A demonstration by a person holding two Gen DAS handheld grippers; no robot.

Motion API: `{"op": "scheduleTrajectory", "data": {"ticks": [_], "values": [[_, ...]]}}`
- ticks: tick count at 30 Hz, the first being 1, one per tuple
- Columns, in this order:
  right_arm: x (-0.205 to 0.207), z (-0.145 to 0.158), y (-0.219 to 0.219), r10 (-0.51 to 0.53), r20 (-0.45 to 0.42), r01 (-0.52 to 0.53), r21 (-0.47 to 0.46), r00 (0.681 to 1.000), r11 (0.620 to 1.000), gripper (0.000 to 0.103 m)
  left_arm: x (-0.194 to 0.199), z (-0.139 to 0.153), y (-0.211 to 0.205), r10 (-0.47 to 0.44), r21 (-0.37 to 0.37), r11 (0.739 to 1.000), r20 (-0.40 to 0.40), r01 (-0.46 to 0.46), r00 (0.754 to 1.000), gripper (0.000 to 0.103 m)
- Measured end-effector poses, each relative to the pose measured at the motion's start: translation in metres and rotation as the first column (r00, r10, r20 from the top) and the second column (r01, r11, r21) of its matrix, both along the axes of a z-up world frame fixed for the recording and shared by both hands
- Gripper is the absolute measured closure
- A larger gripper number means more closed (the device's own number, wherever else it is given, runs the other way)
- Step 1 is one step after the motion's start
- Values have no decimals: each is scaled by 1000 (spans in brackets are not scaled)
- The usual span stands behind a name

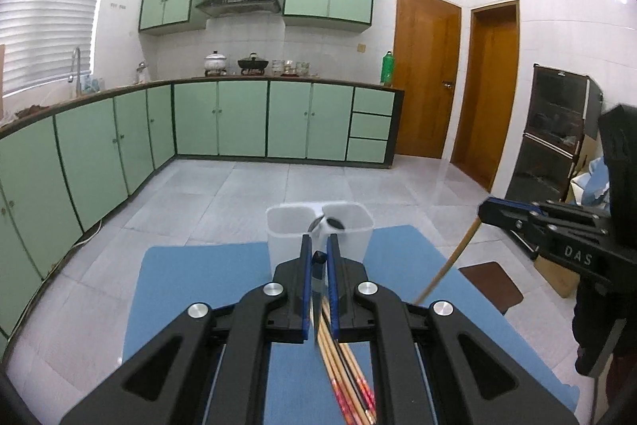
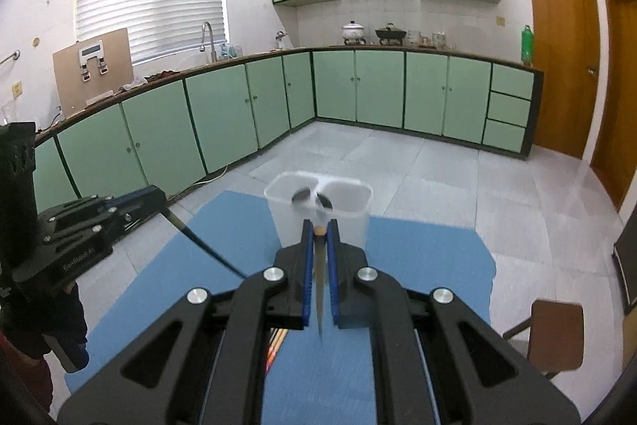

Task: Organize utensils
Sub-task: 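Carry both chopsticks upright into the white cups and open both tools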

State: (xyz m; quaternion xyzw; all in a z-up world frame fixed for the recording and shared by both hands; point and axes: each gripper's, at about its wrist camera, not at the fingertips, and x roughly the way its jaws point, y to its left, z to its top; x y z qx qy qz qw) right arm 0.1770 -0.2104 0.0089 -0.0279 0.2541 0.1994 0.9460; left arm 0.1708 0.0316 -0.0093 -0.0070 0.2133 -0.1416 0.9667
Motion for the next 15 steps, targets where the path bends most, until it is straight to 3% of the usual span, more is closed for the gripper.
{"op": "scheduleTrajectory", "data": {"ticks": [8, 15], "values": [[20, 41, 3, 37, 55, -38, 16, 998, 999, 97, 15, 28, -2, -50, -9, 999, 38, 50, 998, 96], [53, 90, -2, 25, 137, -34, 61, 990, 998, 97, 25, 78, -11, -61, 2, 998, 157, 61, 986, 96]]}}
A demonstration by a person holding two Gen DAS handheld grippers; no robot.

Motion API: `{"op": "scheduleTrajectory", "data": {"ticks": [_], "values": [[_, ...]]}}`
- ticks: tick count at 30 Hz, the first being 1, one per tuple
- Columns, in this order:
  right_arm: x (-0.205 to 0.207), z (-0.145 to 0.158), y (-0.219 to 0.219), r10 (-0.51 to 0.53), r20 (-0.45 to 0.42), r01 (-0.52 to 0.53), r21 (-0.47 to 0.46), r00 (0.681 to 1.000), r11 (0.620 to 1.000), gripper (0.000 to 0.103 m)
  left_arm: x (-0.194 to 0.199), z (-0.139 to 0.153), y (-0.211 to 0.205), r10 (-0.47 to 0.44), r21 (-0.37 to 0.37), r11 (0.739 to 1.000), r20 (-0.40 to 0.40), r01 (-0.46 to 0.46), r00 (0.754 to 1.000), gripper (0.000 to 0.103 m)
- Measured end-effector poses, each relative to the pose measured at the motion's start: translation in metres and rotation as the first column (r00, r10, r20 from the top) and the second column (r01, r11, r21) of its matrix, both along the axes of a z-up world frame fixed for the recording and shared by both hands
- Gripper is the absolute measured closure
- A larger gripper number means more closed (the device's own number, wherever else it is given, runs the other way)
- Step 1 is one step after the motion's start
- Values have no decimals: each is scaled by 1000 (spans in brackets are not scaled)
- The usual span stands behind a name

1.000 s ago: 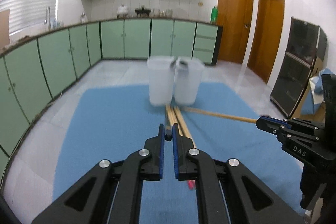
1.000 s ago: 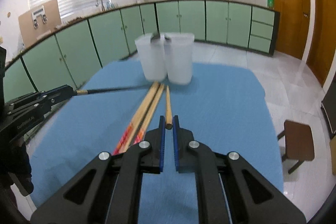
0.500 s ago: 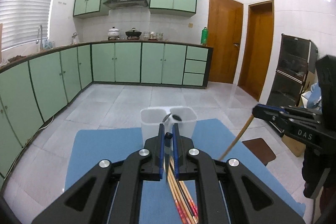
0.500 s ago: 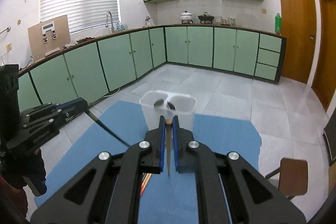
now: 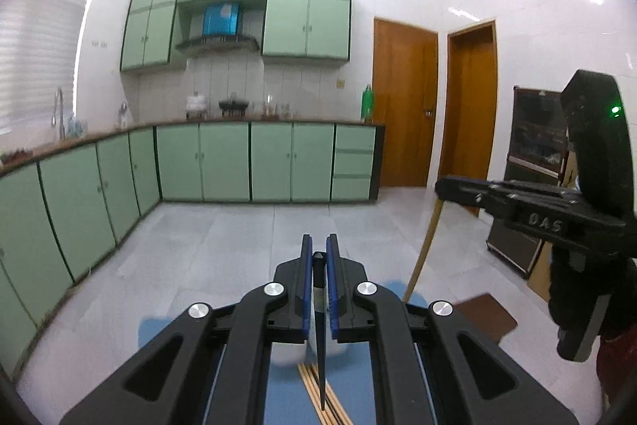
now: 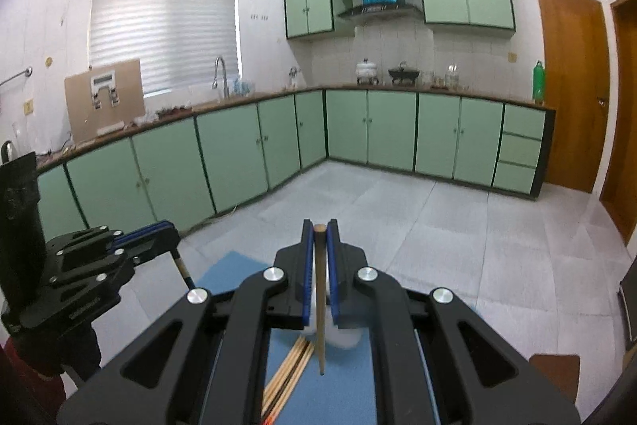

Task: Organize utensils
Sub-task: 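Carry both chopsticks upright into the white cups and open both tools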

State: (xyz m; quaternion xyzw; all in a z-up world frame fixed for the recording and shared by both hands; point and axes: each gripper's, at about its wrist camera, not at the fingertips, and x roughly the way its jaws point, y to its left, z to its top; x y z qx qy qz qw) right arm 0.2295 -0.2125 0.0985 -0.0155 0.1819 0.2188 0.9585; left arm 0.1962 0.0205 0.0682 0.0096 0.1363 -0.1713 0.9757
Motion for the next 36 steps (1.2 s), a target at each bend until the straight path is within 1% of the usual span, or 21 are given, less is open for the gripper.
{"op": "scheduleTrajectory", "data": {"ticks": [3, 5, 7, 10, 13, 15, 17, 20, 22, 24, 25, 26, 27, 28, 29, 30, 31, 32, 33, 34, 36], "values": [[20, 19, -1, -19, 40, 18, 32, 999, 999, 97, 19, 26, -5, 3, 2, 1000, 50, -3, 999, 97], [33, 27, -1, -30, 59, 28, 38, 998, 999, 97, 33, 37, -7, 13, 2, 1000, 69, -13, 998, 97], [48, 29, 1, -53, 82, 51, 28, 995, 998, 97, 53, 47, -10, 24, -5, 1000, 86, -24, 996, 97], [69, 23, 4, -69, 87, 69, 13, 994, 998, 97, 79, 48, -14, 41, -7, 999, 93, -40, 995, 97], [89, 8, 8, -82, 71, 82, 5, 994, 997, 97, 106, 36, -17, 67, -1, 998, 83, -67, 994, 97], [103, -7, 9, -92, 37, 92, 3, 995, 996, 97, 120, 24, -18, 78, 5, 997, 67, -78, 995, 97], [111, -20, 12, -96, 6, 96, 3, 995, 995, 97, 134, 8, -18, 86, 8, 996, 35, -86, 996, 97], [122, -46, 17, -101, -47, 100, -24, 994, 995, 97, 149, -17, -18, 87, 9, 996, -18, -87, 996, 97], [124, -61, 20, -91, -83, 87, -44, 992, 995, 97, 153, -33, -17, 78, 6, 997, -65, -78, 995, 97], [121, -72, 21, -99, -100, 94, -50, 990, 994, 95, 154, -44, -14, 70, 0, 998, -91, -70, 993, 96], [120, -76, 18, -104, -112, 99, -50, 988, 994, 91, 153, -49, -12, 71, -1, 997, -96, -71, 993, 95], [118, -78, 17, -109, -116, 104, -45, 987, 994, 89, 152, -49, -11, 71, -1, 997, -99, -71, 993, 92], [115, -79, 14, -116, -116, 113, -37, 986, 993, 83, 150, -49, -10, 68, -4, 998, -100, -69, 993, 87], [111, -79, 12, -124, -115, 121, -33, 986, 992, 75, 144, -48, -7, 66, -10, 998, -97, -67, 993, 83], [106, -80, 10, -131, -111, 128, -30, 985, 991, 70, 139, -48, -5, 66, -15, 998, -96, -67, 993, 76], [98, -78, 7, -139, -100, 137, -27, 985, 990, 64, 136, -47, -4, 64, -19, 998, -94, -66, 993, 72], [90, -77, 6, -143, -92, 141, -28, 986, 990, 58, 128, -46, -1, 62, -21, 998, -91, -64, 994, 70], [81, -76, 4, -148, -80, 146, -30, 986, 989, 54, 121, -46, 0, 63, -19, 998, -88, -65, 994, 64], [70, -76, 2, -158, -67, 156, -38, 985, 987, 41, 115, -46, 0, 67, -15, 998, -84, -69, 994, 58], [62, -76, 1, -166, -56, 164, -43, 985, 986, 31, 105, -46, 2, 70, -10, 997, -78, -71, 994, 55], [38, -79, -2, -161, -35, 160, -45, 986, 986, 24, 89, -48, 3, 70, -5, 997, -77, -71, 995, 48]]}}
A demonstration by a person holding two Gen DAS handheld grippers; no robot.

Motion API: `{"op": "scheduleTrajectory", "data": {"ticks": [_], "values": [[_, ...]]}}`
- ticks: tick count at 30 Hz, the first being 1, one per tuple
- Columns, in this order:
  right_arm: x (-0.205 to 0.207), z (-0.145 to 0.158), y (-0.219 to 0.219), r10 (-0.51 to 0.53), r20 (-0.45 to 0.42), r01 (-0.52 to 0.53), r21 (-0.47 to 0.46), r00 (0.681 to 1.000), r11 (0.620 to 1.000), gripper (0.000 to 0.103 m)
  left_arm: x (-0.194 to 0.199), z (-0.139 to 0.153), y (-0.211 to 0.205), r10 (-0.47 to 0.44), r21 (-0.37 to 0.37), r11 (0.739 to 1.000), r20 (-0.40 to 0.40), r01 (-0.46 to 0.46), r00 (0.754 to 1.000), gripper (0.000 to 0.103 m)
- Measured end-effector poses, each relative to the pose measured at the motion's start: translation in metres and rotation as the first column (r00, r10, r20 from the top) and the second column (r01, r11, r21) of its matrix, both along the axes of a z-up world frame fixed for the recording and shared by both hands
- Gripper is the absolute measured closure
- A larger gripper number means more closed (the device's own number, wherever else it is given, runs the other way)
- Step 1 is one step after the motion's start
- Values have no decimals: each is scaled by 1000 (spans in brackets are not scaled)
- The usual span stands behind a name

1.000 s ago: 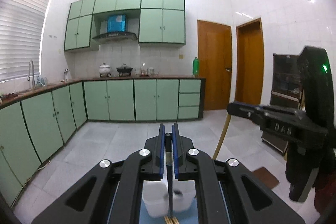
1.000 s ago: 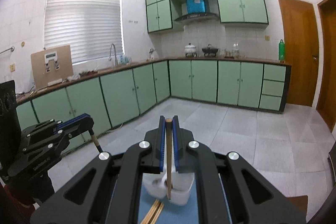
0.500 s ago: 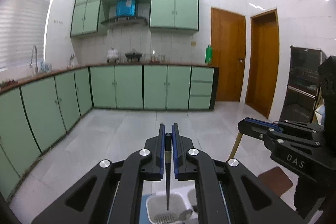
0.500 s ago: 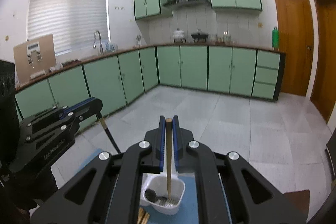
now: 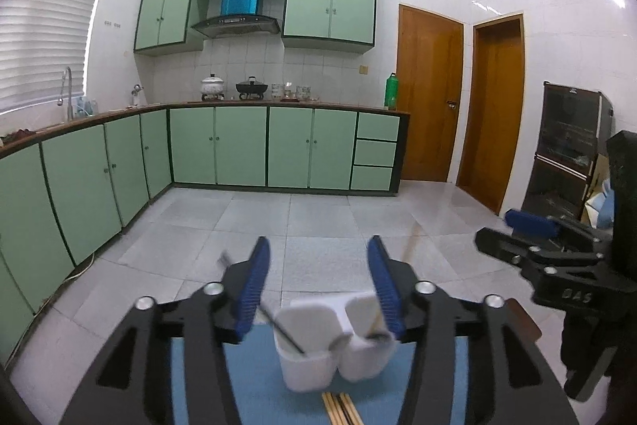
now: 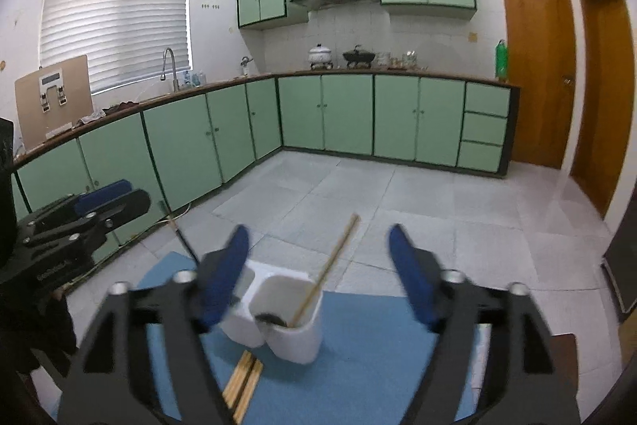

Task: Organize utensils
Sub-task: 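Carry both chopsticks upright into the white cups and open both tools, then move both open tools back over the remaining chopsticks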

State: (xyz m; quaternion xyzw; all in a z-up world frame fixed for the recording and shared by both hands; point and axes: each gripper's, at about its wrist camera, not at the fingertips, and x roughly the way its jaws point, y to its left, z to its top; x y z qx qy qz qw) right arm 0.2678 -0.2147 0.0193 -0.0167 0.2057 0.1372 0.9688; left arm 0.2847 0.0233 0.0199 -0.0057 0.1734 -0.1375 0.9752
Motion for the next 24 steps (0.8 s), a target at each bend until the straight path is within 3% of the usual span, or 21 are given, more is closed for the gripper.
{"op": "scheduleTrajectory", "data": {"ticks": [2, 5, 11, 18, 24], "values": [[-21, -8, -2, 0, -6, 0, 4, 1000, 1000, 14, -21, -8, 1, 0, 5, 1000, -17, 0, 1000, 43], [-51, -26, -4, 9, -39, -8, 30, 999, 1000, 11, -45, -26, 2, 5, 9, 1000, -58, -4, 998, 37], [-99, -76, 6, -11, -121, 12, 8, 993, 1000, 7, -95, -86, -1, 25, 45, 999, -186, -17, 982, 35], [-127, -136, 23, 0, -285, 0, 1, 958, 1000, 7, -126, -148, 10, 76, 40, 997, -329, -66, 941, 35], [-144, -174, 33, -15, -363, -1, -43, 932, 999, 7, -139, -183, 15, 100, 66, 995, -418, -80, 903, 35]]}}
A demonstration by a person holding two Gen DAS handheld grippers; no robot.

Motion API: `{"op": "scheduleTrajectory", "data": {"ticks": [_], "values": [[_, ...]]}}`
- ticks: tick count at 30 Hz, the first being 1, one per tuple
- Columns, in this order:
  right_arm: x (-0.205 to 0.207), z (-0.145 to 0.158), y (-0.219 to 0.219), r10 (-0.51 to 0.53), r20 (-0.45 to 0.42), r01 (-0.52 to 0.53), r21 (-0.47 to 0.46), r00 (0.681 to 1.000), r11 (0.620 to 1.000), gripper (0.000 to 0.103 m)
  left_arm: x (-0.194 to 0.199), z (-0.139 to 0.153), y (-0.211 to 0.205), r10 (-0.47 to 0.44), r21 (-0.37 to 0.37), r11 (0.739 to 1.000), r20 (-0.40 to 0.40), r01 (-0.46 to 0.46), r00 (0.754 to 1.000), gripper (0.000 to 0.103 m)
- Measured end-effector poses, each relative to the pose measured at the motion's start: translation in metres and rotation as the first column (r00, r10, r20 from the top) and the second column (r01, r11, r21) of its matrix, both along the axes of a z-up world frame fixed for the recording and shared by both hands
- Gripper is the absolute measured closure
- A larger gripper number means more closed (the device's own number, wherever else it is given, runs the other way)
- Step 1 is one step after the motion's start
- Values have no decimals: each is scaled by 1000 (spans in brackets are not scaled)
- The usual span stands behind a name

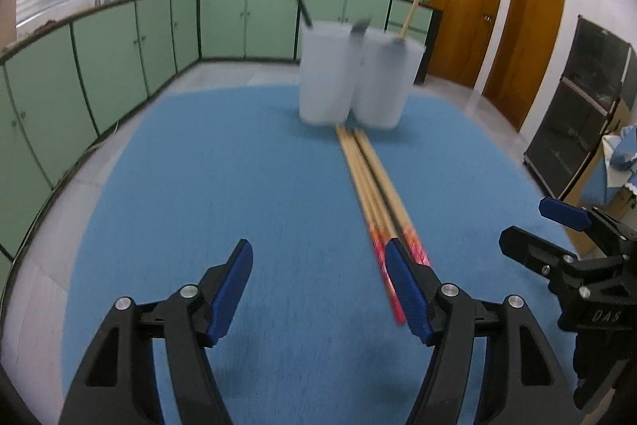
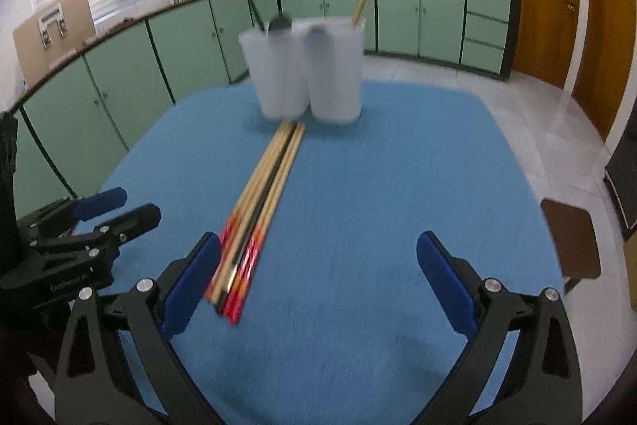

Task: Organize utensils
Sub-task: 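Move both open tools back over the remaining chopsticks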

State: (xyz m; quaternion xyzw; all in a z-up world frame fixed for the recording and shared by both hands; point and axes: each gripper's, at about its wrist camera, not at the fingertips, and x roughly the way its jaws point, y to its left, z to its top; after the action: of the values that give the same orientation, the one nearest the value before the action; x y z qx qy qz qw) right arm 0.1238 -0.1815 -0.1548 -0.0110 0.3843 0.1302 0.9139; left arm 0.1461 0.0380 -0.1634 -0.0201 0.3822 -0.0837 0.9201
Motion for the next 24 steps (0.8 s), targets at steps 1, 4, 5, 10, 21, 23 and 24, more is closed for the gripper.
{"op": "scheduleTrajectory", "data": {"ticks": [1, 4, 5, 10, 21, 23, 24], "values": [[-3, -6, 3, 0, -13, 0, -6, 1000, 1000, 7, -3, -4, 1, 1, 4, 1000, -8, -1, 1000, 35], [-6, -15, 6, 14, -43, -15, -10, 999, 1000, 8, -8, -14, 3, 3, 9, 1000, -31, -3, 1000, 35], [-8, -18, 8, 17, -52, -18, -14, 999, 1000, 8, -10, -16, 4, 2, 9, 1000, -35, -2, 999, 35], [-11, -28, 17, 35, -90, -39, -41, 995, 998, 19, -16, -21, 1, 3, 20, 1000, -56, -2, 998, 35], [-12, -38, 36, 50, -121, -66, -130, 991, 989, 27, -17, -25, 7, 14, 16, 1000, -77, -13, 997, 35], [-12, -37, 34, 39, -114, -55, -145, 993, 988, 27, -17, -25, 8, 12, 14, 1000, -81, -11, 997, 35], [-11, -36, 32, 24, -107, -41, -158, 994, 987, 29, -17, -25, 8, 11, 14, 1000, -81, -10, 997, 35]]}}
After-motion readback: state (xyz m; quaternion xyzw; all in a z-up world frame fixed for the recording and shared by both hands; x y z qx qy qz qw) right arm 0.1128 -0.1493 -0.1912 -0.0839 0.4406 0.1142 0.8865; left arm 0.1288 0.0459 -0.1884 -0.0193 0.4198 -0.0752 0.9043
